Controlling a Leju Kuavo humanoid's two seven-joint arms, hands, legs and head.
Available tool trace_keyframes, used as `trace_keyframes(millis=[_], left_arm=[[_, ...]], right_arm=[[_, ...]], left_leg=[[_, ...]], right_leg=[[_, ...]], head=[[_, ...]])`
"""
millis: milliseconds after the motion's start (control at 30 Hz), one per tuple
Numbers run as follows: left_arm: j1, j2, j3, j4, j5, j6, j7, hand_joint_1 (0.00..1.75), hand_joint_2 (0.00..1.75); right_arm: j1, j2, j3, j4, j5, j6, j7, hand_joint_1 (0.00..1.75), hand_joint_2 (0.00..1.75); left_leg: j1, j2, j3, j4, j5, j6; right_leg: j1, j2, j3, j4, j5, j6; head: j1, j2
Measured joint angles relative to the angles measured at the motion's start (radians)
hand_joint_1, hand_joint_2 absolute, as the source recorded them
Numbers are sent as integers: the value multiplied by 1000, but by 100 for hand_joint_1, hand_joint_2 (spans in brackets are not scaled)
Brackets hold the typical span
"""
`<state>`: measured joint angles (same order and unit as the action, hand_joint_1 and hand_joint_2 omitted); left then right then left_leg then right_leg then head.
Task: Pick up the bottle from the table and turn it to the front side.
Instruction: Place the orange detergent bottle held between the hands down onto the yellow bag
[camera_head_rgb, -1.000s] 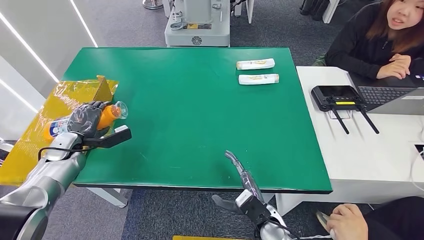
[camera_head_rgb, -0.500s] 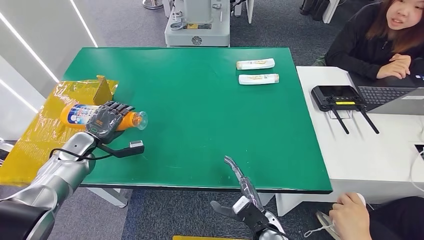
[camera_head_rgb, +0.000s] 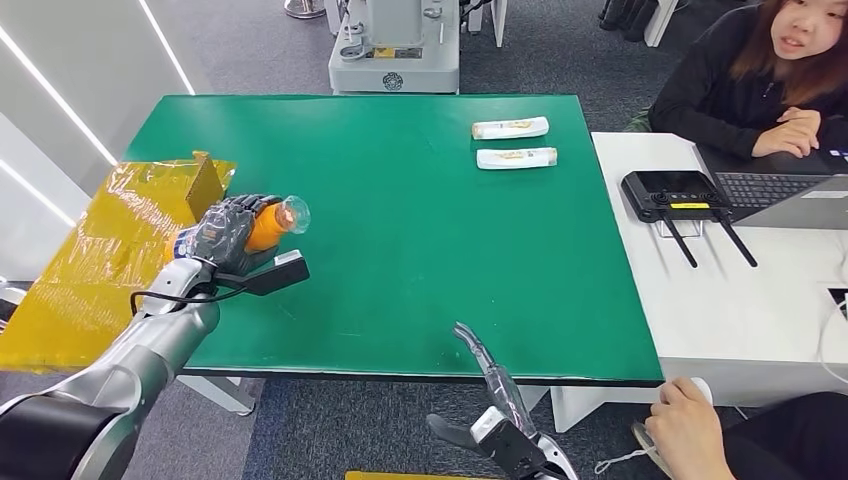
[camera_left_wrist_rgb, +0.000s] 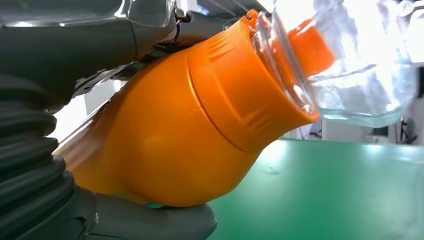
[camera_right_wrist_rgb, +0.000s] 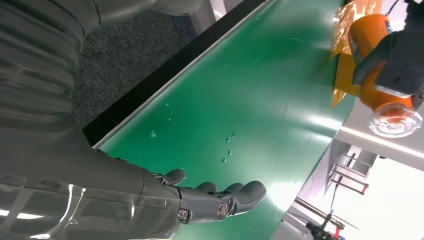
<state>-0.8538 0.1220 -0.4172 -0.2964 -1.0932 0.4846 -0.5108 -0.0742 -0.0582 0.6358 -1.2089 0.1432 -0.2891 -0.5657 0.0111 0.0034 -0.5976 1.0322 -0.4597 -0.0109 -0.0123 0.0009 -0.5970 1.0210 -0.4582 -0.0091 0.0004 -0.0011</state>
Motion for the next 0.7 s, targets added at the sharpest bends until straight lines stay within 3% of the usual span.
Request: trace_keyframes(millis=[300,567,700], left_arm=[[-2,10,14,0,-54,34,15,175,175],[-3,40,-42,0,-215,161,48,175,175],[-2,45,-56,0,-171,149,37,175,175]], right_arm=[[4,-10,0,-7,-4,15,7,0,175],[17,-23,6,-23,-16,12,8,0,175],[23,-27,8,-41,-14,8,24,0,175]], left_leg=[[0,0,0,0,0,0],[0,0,0,0,0,0],[0,0,0,0,0,0]], right_leg=[[0,0,0,0,0,0],[0,0,0,0,0,0],[0,0,0,0,0,0]], head=[[0,0],[0,0],[0,0]])
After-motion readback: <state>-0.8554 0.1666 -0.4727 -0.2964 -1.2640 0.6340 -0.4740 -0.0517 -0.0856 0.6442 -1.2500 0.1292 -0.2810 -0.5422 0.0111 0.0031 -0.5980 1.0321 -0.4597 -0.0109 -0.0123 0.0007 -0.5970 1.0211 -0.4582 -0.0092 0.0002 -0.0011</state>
